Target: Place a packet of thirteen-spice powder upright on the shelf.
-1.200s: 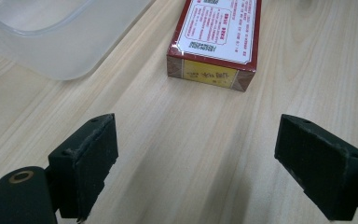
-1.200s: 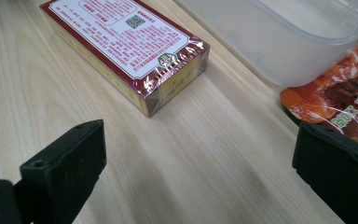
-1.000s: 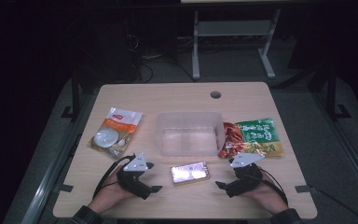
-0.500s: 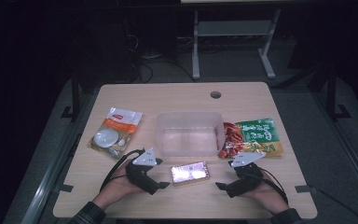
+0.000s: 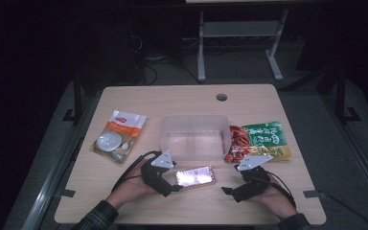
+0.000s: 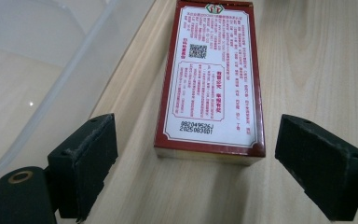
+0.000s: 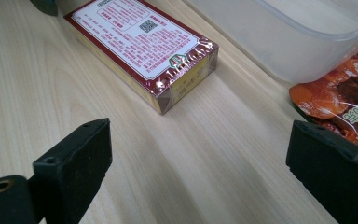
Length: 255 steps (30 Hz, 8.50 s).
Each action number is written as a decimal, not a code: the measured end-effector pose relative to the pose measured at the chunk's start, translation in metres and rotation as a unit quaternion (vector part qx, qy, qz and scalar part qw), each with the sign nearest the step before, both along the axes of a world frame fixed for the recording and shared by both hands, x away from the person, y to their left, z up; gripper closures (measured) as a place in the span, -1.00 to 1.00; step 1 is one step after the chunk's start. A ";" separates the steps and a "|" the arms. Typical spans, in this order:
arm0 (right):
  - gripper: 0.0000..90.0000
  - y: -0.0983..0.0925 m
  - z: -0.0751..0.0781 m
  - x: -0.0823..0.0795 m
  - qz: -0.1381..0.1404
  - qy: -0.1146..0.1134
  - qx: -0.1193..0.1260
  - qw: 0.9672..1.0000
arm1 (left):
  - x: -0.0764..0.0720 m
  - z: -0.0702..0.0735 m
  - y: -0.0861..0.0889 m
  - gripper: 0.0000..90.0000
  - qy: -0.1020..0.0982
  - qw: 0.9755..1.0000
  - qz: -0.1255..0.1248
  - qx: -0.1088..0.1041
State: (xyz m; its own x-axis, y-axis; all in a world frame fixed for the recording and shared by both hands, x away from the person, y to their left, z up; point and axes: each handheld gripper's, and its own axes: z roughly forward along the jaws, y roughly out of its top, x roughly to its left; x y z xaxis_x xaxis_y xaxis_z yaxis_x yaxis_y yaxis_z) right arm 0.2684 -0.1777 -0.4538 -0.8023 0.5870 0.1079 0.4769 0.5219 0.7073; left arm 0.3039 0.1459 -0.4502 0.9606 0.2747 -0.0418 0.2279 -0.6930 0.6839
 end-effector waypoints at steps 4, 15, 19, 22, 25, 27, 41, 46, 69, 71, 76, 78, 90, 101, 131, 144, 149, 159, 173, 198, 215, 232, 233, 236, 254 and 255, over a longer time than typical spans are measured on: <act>-0.86 0.001 0.000 0.001 0.001 0.002 0.001 1.000 | 0.000 -0.005 -0.007 -0.72 -0.001 1.000 -0.008 0.010; -0.86 0.000 0.002 0.002 0.010 0.008 0.001 1.000 | 0.004 -0.008 -0.019 -0.65 0.001 0.999 -0.024 0.027; -0.86 0.000 0.003 0.002 0.013 0.012 0.002 1.000 | 0.002 -0.009 -0.020 -0.56 0.006 0.999 -0.024 0.029; -0.86 0.001 0.003 0.002 0.024 0.015 0.000 1.000 | 0.001 -0.009 -0.022 -0.49 0.006 0.999 -0.027 0.032; -0.86 0.000 0.003 0.002 0.029 0.018 0.001 0.999 | 0.001 -0.011 -0.023 -0.44 0.009 0.999 -0.024 0.039; -0.83 0.000 0.004 0.003 0.027 0.020 0.003 0.999 | 0.001 -0.012 -0.023 -0.41 0.011 0.999 -0.025 0.038; -0.73 -0.001 0.005 0.003 0.028 0.017 0.005 0.999 | 0.000 -0.011 -0.021 -0.30 0.007 0.999 -0.027 0.040; -0.70 -0.003 0.006 0.004 0.033 0.017 0.014 0.999 | -0.001 -0.007 -0.016 -0.30 0.011 0.999 -0.024 0.019; -0.70 0.023 0.032 0.017 0.142 -0.017 0.076 0.987 | -0.025 0.031 0.038 -0.30 0.002 0.997 -0.016 -0.078; -0.69 0.028 0.035 0.020 0.157 -0.021 0.084 0.984 | -0.026 0.031 0.039 -0.30 0.002 0.997 -0.016 -0.079; -0.69 0.044 0.042 0.029 0.199 -0.026 0.102 0.974 | -0.031 0.034 0.045 -0.30 -0.002 0.996 -0.020 -0.092; -0.69 0.050 0.044 0.033 0.212 -0.023 0.111 0.971 | -0.031 0.035 0.045 -0.30 -0.003 0.995 -0.023 -0.098; -0.57 0.062 0.043 0.036 0.247 -0.019 0.123 0.961 | -0.034 0.036 0.038 -0.30 -0.008 0.994 -0.041 -0.105; -0.43 0.059 0.045 0.035 0.260 -0.022 0.130 0.957 | -0.032 0.034 0.037 -0.30 0.000 0.993 -0.049 -0.109; -0.36 0.090 0.081 0.029 0.274 -0.088 0.172 0.942 | -0.026 0.017 0.010 -0.30 0.027 0.994 -0.073 -0.081; -0.34 0.101 0.078 0.026 0.282 -0.082 0.180 0.939 | -0.028 0.015 0.006 -0.31 0.018 0.994 -0.082 -0.071; -0.34 0.103 0.077 0.025 0.286 -0.088 0.172 0.939 | -0.028 0.015 0.005 -0.31 0.016 0.994 -0.082 -0.068; -0.31 0.102 0.076 0.026 0.281 -0.083 0.164 0.942 | -0.029 0.009 0.007 -0.65 0.007 0.996 -0.062 -0.058; -0.31 0.096 0.075 0.028 0.275 -0.083 0.146 0.947 | -0.033 0.004 0.044 -0.71 0.012 1.000 0.015 -0.015; -0.30 0.081 0.120 0.059 0.265 -0.113 0.139 0.947 | -0.030 -0.002 0.046 -0.69 0.013 0.999 0.023 -0.018; -0.30 0.084 0.143 0.110 0.264 -0.111 0.122 0.950 | -0.030 -0.001 0.047 -0.68 0.013 1.000 0.016 -0.017; -0.30 0.081 0.116 0.159 0.240 -0.099 0.142 0.955 | -0.031 0.000 0.049 -0.68 0.012 1.000 0.012 -0.018; -0.30 0.081 0.116 0.159 0.240 -0.099 0.142 0.955 | -0.031 0.000 0.049 -0.68 0.012 1.000 0.012 -0.018; -0.30 0.081 0.108 0.167 0.238 -0.091 0.138 0.957 | -0.032 0.000 0.049 -0.68 0.014 1.000 0.014 -0.022; -0.31 0.092 0.095 0.175 0.263 -0.081 0.091 0.957 | -0.034 0.001 0.052 -0.68 0.014 0.999 0.020 -0.023; -0.31 0.093 0.093 0.176 0.264 -0.083 0.087 0.957 | -0.035 0.001 0.052 -0.68 0.015 0.999 0.021 -0.022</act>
State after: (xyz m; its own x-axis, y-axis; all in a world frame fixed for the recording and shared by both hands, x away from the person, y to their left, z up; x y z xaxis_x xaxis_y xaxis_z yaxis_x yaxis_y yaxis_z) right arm 0.4445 -0.0851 -0.3606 -0.9968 0.0787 0.0129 0.0526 0.5259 0.8489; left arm 0.2692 0.1981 -0.4492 0.9467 0.3111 -0.0839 0.2767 -0.6516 0.7063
